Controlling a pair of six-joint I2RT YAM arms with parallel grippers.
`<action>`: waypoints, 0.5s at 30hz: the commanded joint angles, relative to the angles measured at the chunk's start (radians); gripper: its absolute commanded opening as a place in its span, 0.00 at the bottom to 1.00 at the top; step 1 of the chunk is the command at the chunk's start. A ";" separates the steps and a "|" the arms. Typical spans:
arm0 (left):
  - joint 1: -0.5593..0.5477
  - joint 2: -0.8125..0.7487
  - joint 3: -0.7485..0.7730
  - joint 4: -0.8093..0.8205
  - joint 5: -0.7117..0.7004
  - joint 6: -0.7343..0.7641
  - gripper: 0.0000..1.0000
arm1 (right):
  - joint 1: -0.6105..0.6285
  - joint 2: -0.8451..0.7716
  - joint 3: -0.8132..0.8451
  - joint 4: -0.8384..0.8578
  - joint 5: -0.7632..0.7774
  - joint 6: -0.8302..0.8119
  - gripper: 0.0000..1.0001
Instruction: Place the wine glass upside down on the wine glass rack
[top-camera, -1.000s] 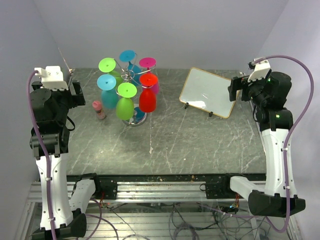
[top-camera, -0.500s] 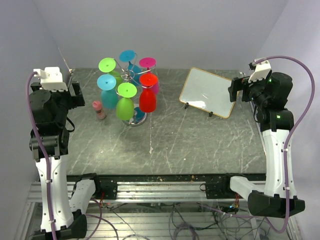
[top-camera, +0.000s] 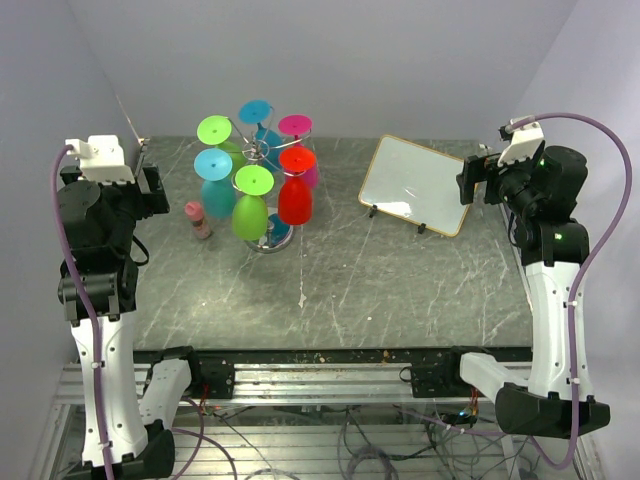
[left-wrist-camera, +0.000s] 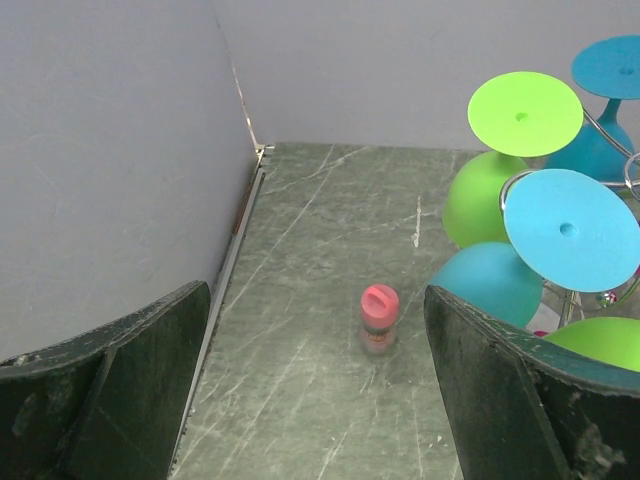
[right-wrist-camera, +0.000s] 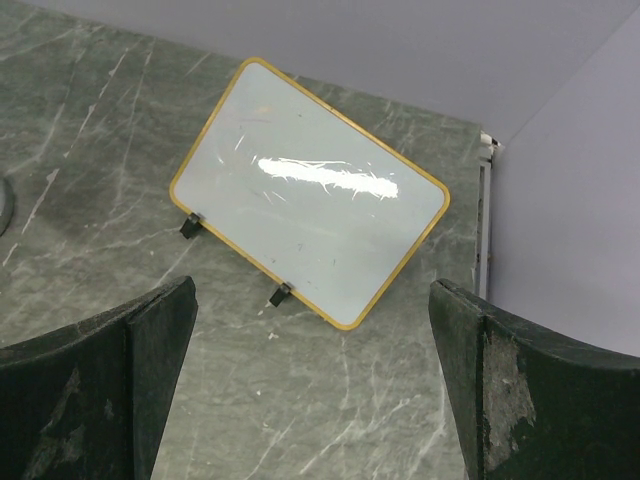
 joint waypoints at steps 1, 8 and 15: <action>0.013 -0.010 0.033 -0.009 0.018 -0.003 0.98 | -0.009 -0.011 0.015 0.001 -0.010 0.001 1.00; 0.013 -0.009 0.023 -0.003 0.039 -0.001 0.98 | -0.011 -0.009 0.002 0.010 -0.019 0.001 1.00; 0.014 -0.009 0.014 0.003 0.057 0.000 0.98 | -0.012 -0.007 -0.007 0.017 -0.027 0.006 1.00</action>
